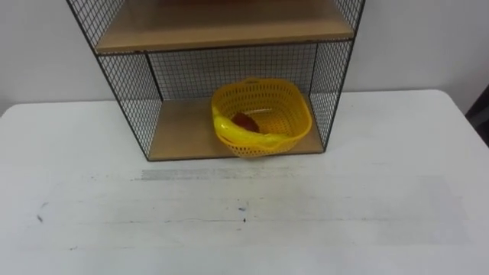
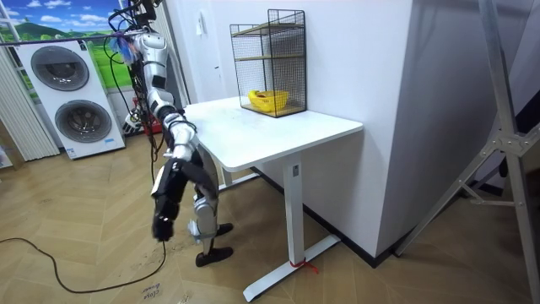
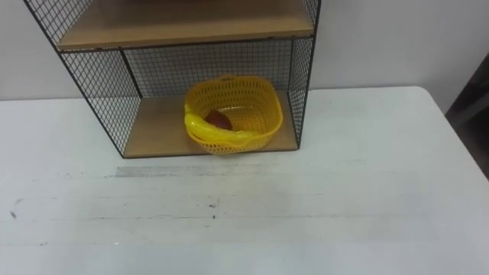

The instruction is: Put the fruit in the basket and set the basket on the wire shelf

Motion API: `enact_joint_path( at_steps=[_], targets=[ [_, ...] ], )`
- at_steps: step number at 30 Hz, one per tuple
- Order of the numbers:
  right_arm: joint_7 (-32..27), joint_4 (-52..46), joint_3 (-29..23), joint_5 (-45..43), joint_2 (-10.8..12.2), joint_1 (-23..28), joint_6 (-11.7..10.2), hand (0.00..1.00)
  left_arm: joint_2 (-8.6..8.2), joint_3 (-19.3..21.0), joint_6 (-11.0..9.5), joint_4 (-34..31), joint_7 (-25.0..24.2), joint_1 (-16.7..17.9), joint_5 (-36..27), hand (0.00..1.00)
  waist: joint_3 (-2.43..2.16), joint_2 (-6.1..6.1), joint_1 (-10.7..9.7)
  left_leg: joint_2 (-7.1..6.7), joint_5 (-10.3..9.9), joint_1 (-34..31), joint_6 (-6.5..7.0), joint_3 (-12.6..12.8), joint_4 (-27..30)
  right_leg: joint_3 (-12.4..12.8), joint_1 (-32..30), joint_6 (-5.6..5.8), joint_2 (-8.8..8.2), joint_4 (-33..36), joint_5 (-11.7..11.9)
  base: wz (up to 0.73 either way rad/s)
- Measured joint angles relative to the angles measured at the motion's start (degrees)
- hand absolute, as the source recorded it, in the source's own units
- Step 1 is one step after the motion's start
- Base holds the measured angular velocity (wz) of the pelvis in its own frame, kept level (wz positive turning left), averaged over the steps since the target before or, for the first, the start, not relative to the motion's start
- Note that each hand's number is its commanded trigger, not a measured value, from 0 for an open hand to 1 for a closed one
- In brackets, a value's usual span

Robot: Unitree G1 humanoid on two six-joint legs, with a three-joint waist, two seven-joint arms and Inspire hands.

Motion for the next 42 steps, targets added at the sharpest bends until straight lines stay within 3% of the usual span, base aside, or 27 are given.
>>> enact_joint_path(
  at_steps=[5, 8, 10, 12, 15, 20, 24, 29, 30, 35, 39, 42],
  targets=[
    [2.32, 10.43, 1.35, -0.23, 0.01, -1.40, -0.95, 0.00, -0.32, -1.19, -1.62, 4.60, -1.21, -0.71, 5.59, 0.00, -0.02, -1.20, -0.19, -0.03, -0.37, 0.20, 0.16, 0.13, 0.31, -0.28, 0.21, 0.08, -0.18, 0.57, -0.33, -0.01],
    [4.15, 13.25, 6.67, -1.70, 1.46, -1.69, -2.88, 0.00, -2.15, -7.64, -2.96, 5.39, -3.33, -1.76, 9.77, 0.00, 0.12, -1.49, -0.58, -0.01, -0.38, 0.37, 0.18, 0.27, 0.31, -0.52, 0.87, 0.20, -0.24, 0.16, -0.25, 0.04],
    [5.38, 14.11, 9.89, -2.20, 3.01, -2.24, -2.86, 0.00, -3.85, -11.88, -2.98, 5.75, -4.70, -2.44, 12.13, 0.00, 0.07, -1.55, -0.71, 0.34, -0.39, 0.63, 0.19, 1.39, 0.29, -0.12, 1.12, 0.35, -0.26, 0.20, -0.17, 0.02],
    [7.11, 16.16, 14.18, -5.42, 6.24, -3.05, -2.77, 0.00, -5.66, -17.75, -2.95, 8.03, -7.26, -3.94, 17.39, 0.00, 0.04, -1.71, -1.08, 1.08, -0.39, 0.75, 0.19, 3.35, 0.22, 0.06, 1.28, 0.42, -0.25, 0.20, -0.15, 0.02],
    [9.32, 16.72, 19.32, -7.56, 9.53, -3.83, -1.53, 0.00, -8.22, -22.50, -1.69, 9.38, -10.14, -4.76, 23.38, 0.00, 0.11, -1.80, -1.30, 1.02, -0.38, 1.64, 0.18, 3.95, -0.66, 0.68, 1.45, 0.54, -0.32, 0.22, -0.01, -0.14],
    [13.61, 20.97, 25.85, -11.23, 9.80, -4.76, -0.19, 0.00, -9.57, -28.18, -0.28, 10.19, -12.66, -5.48, 27.81, 0.00, 0.21, -1.92, -1.39, 0.94, -0.38, 3.25, 0.17, 4.18, -1.15, 0.97, 2.59, 0.56, -0.44, 0.21, -0.01, -0.07],
    [19.54, 24.59, 30.31, -17.95, 10.71, -6.01, 2.88, 0.00, -11.37, -32.73, 1.92, 10.60, -15.09, -5.48, 35.60, 0.00, 0.15, -2.18, -1.76, 1.74, -0.31, 3.67, 0.08, 6.61, -1.10, 0.80, 2.54, 0.60, -0.76, 0.20, 0.02, -0.04],
    [25.86, 26.36, 37.36, -24.59, 12.25, -8.17, 4.99, 0.00, -12.45, -39.35, 4.59, 10.65, -16.72, -6.52, 48.68, 0.00, 0.30, -2.44, -1.23, 1.52, -0.15, 4.69, -0.16, 6.54, -2.12, 1.06, 3.27, 0.86, -0.75, -0.76, 0.63, -0.09],
    [27.72, 27.04, 39.12, -26.44, 12.24, -8.89, 5.12, 0.00, -12.45, -40.83, 5.05, 10.40, -17.12, -7.04, 51.33, 0.00, 0.49, -2.43, -1.29, 1.52, -0.07, 5.08, -0.27, 6.46, -2.08, 1.05, 3.73, 0.85, -0.70, -0.92, 0.80, -0.08],
    [32.36, 26.94, 45.21, -32.40, 12.64, -10.05, 5.25, 0.00, -12.30, -48.54, 6.02, 9.07, -17.28, -9.02, 61.84, 0.00, 0.48, -2.47, -1.66, 1.52, 0.11, 5.38, -0.54, 6.22, -2.08, 0.47, 3.91, 0.83, -0.84, -0.82, 0.81, -0.02],
    [34.60, 26.79, 50.24, -35.00, 13.52, -10.64, 5.55, 0.00, -12.56, -54.76, 6.88, 9.09, -17.37, -10.43, 66.24, 0.00, 0.77, -2.86, -1.57, 1.59, 0.45, 5.17, -1.01, 6.22, -2.31, 0.58, 3.53, 0.74, -0.66, -0.90, 0.88, 0.00],
    [35.92, 26.30, 52.36, -35.22, 13.83, -11.23, 5.71, 0.00, -12.63, -57.00, 6.92, 9.09, -18.15, -10.49, 67.87, 0.00, 0.77, -2.86, -1.36, 1.62, 0.46, 5.02, -1.01, 6.18, -2.35, 0.52, 3.26, 0.65, -0.56, -1.09, 0.94, -0.09]
  ],
)
